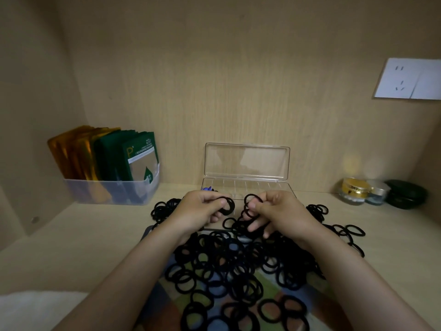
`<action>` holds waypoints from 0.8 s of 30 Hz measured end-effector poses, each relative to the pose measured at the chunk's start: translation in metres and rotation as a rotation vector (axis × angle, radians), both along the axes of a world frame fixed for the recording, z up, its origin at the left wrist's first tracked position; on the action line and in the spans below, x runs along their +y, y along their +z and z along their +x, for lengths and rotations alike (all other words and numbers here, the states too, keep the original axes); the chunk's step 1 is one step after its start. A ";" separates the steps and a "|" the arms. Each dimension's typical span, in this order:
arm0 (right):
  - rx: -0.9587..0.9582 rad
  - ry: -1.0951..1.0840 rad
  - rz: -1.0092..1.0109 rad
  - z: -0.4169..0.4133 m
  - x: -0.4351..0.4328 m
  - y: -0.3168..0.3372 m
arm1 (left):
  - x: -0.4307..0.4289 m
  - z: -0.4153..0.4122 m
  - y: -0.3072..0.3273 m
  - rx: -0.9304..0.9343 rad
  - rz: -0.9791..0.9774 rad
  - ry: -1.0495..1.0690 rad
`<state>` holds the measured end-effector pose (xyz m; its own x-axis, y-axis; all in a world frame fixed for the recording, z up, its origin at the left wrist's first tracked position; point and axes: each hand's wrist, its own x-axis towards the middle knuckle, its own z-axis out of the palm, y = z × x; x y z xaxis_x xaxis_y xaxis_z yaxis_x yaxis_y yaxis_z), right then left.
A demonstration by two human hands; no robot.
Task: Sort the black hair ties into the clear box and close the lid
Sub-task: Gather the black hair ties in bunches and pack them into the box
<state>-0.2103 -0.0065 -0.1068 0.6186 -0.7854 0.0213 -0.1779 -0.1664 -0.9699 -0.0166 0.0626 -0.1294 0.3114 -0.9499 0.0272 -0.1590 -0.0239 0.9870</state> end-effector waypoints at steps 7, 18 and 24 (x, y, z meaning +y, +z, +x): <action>0.131 0.090 -0.228 0.011 0.012 0.002 | 0.001 -0.014 0.001 0.156 -0.009 -0.144; 0.293 -0.019 -0.413 0.013 0.004 -0.008 | 0.004 -0.017 0.005 0.164 0.024 -0.269; 0.073 -0.009 -0.064 0.004 -0.003 -0.003 | 0.006 -0.012 0.010 0.154 0.017 -0.234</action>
<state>-0.2063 -0.0097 -0.1098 0.6133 -0.7894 0.0268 -0.2493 -0.2257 -0.9418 -0.0282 0.0687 -0.1195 0.0828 -0.9964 -0.0202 -0.0101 -0.0211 0.9997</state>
